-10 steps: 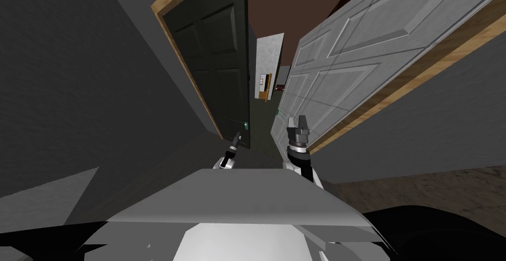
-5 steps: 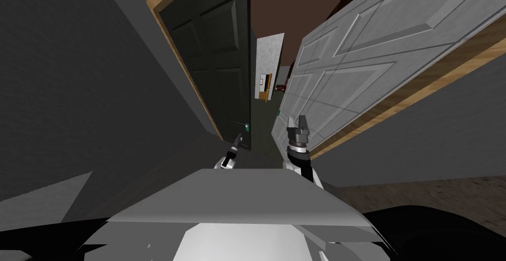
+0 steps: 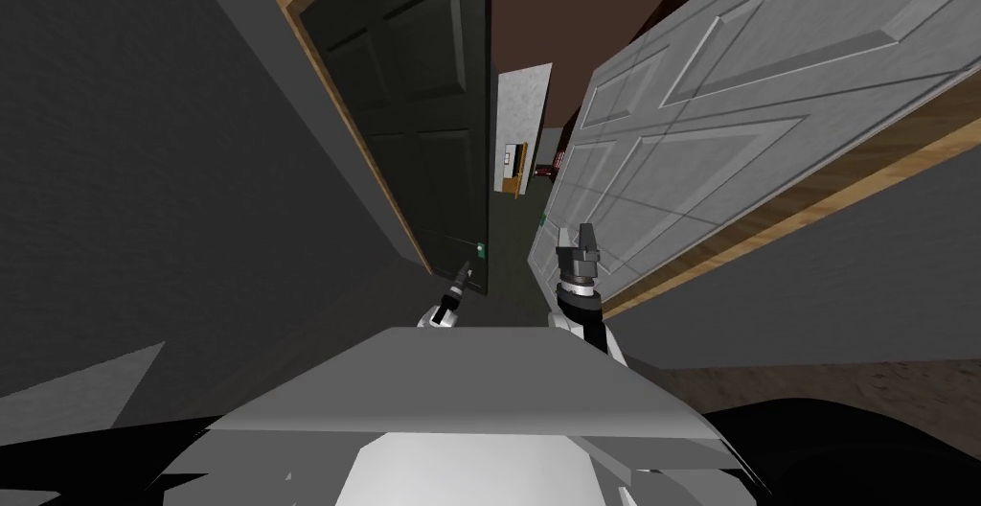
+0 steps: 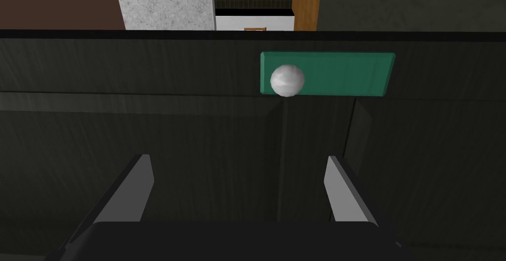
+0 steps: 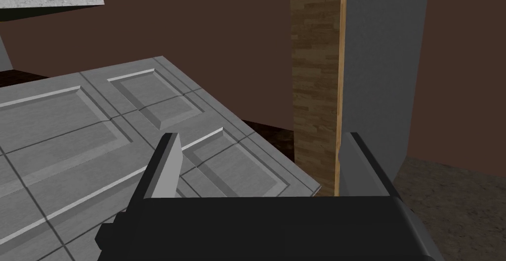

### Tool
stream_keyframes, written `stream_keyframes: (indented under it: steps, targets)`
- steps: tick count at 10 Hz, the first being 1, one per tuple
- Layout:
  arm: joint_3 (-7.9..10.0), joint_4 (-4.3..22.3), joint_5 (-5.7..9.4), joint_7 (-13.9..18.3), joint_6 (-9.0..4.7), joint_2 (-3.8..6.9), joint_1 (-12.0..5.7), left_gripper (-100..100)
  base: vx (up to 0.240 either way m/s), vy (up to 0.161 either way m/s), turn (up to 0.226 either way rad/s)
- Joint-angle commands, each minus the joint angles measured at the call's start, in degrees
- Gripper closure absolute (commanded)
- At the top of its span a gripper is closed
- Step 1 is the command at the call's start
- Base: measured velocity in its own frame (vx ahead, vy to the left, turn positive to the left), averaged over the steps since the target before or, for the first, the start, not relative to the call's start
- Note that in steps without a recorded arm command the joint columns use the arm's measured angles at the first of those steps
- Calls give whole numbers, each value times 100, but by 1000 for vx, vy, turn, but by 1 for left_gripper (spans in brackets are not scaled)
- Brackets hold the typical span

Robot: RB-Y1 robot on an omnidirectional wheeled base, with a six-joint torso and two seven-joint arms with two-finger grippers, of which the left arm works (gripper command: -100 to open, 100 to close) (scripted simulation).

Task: Push the door open

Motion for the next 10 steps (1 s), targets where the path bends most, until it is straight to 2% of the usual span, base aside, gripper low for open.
stream_keyframes:
  steps: [1,5,7,8,10]
  targets:
    - [-38,161,-6,45,15,-16,-71,-100,86,37,-2]
    - [-113,662,-11,138,-39,-62,-272,-100,81,37,-4]
    - [-108,691,-9,128,-48,-71,-287,-100,61,16,-2]
    - [-93,726,-1,119,-76,-25,-286,-100,105,-41,-36]
    - [-74,747,8,103,-99,0,-276,-100,207,-51,-25]
